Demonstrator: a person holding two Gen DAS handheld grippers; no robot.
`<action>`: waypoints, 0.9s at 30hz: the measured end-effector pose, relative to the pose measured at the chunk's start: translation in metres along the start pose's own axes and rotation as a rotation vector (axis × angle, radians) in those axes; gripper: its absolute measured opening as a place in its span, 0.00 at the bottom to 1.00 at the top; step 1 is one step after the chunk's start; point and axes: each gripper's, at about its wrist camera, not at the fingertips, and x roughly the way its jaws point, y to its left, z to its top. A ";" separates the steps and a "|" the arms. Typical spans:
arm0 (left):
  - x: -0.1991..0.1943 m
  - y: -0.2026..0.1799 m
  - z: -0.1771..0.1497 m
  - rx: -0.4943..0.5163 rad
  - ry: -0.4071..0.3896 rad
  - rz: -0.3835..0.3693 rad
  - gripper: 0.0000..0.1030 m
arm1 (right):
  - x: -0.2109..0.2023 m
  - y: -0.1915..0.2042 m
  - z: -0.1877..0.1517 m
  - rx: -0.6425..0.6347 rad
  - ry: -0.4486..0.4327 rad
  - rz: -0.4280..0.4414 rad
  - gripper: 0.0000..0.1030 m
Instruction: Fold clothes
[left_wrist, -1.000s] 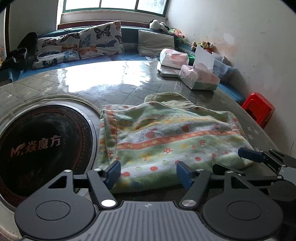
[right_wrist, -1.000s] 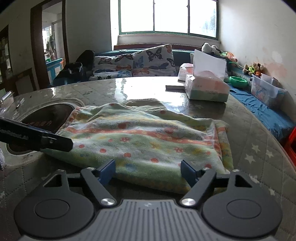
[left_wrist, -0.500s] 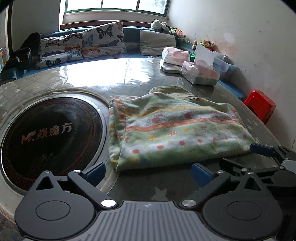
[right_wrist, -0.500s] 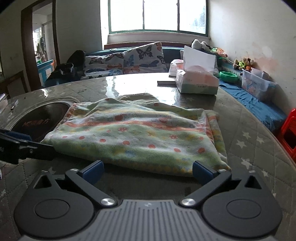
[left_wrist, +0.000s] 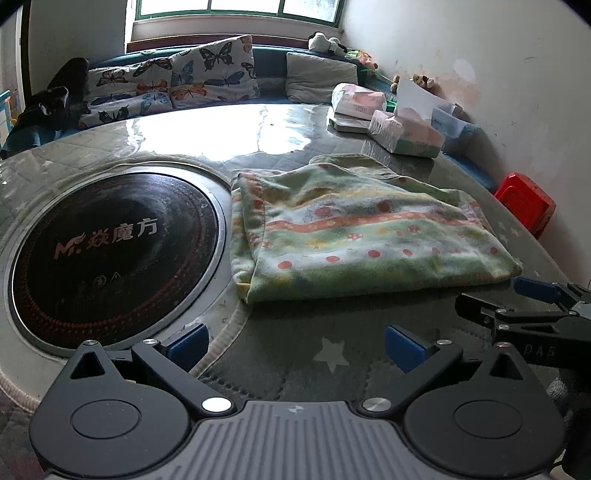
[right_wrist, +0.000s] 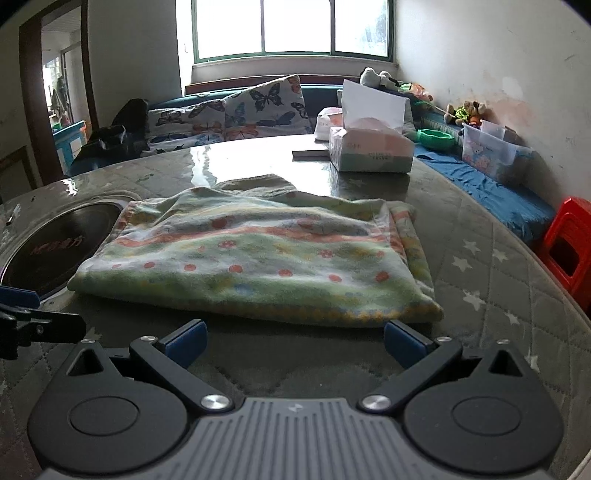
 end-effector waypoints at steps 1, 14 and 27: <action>-0.001 0.000 -0.001 -0.001 0.000 0.000 1.00 | -0.001 0.000 -0.001 -0.002 0.002 -0.002 1.00; -0.008 -0.011 -0.012 0.012 0.008 -0.001 1.00 | -0.013 0.002 -0.013 0.021 -0.002 -0.019 1.00; -0.013 -0.016 -0.021 0.017 0.007 -0.005 1.00 | -0.022 0.002 -0.020 0.043 -0.009 -0.043 1.00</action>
